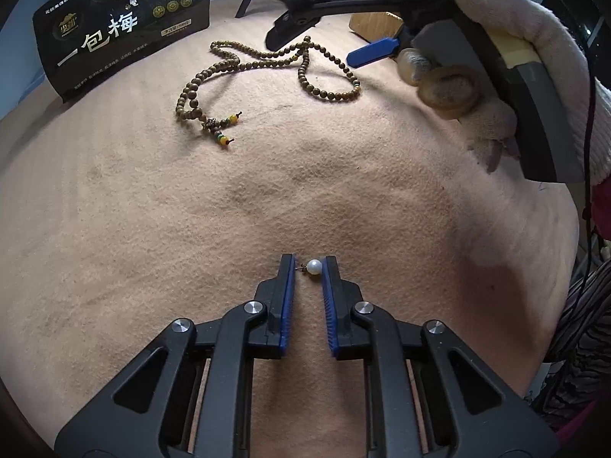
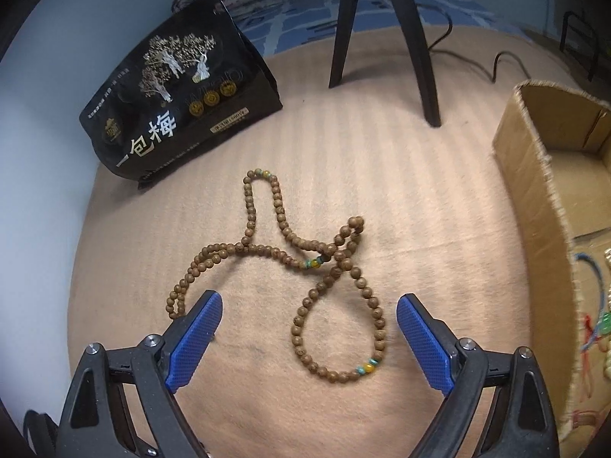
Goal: Organize jewelry
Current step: 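Grasp the second pearl earring with the left tool while the right tool grasps the wooden mala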
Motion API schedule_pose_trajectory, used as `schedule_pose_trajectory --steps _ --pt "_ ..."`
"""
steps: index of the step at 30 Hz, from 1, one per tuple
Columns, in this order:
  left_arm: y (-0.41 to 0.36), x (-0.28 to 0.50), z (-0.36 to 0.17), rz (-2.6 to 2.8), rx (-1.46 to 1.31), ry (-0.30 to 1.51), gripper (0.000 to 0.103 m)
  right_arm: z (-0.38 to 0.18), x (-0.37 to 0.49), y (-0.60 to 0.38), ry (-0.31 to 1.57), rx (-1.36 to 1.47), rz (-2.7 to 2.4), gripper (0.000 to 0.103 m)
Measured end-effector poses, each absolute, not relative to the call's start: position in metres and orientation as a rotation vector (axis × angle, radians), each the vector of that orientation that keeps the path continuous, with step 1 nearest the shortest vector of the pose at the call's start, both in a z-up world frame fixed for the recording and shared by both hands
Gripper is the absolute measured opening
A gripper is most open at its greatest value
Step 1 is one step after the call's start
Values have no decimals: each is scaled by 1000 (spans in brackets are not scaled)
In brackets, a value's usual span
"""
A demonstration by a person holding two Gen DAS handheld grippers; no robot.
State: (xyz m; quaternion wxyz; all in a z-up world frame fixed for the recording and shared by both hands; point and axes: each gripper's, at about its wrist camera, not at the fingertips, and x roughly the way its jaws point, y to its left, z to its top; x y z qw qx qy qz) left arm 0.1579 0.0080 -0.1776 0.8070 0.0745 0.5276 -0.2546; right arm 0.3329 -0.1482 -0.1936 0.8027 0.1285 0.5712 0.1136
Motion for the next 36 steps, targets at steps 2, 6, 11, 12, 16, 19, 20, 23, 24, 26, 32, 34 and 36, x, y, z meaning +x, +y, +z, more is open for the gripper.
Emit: schedule_pose_trajectory --steps 2,6,11,12,16,19,20,23,24,26,32,34,36 --pt "9 158 -178 -546 156 1126 12 -199 336 -148 1237 315 243 94" --pt "9 159 -177 -554 150 1119 12 -204 339 -147 1235 379 234 98" --pt "13 154 -177 -561 137 1112 11 -205 347 -132 1231 396 243 98" --pt "13 154 -176 -562 137 1111 11 -205 347 -129 1231 389 244 98" --pt "16 149 -176 -565 132 1108 10 -207 355 -104 1230 312 224 98" --pt "18 147 -176 -569 125 1108 9 -208 361 -90 1224 281 201 98" --pt "19 146 -176 -570 125 1108 9 -209 364 -85 1222 275 191 99" --pt "20 147 -176 -572 119 1108 9 -211 373 -68 1219 241 169 99" --pt "20 147 -176 -572 117 1108 9 -212 376 -62 1221 216 162 99" --pt "22 148 -176 -574 115 1108 9 -214 380 -48 1231 139 146 99" --pt "25 150 -178 -577 109 1110 8 -225 384 -13 1253 -120 124 97" --pt "26 151 -178 -577 107 1111 8 -225 384 -9 1251 -135 149 91" --pt "25 150 -178 -576 107 1111 8 -224 383 -7 1251 -151 168 83"
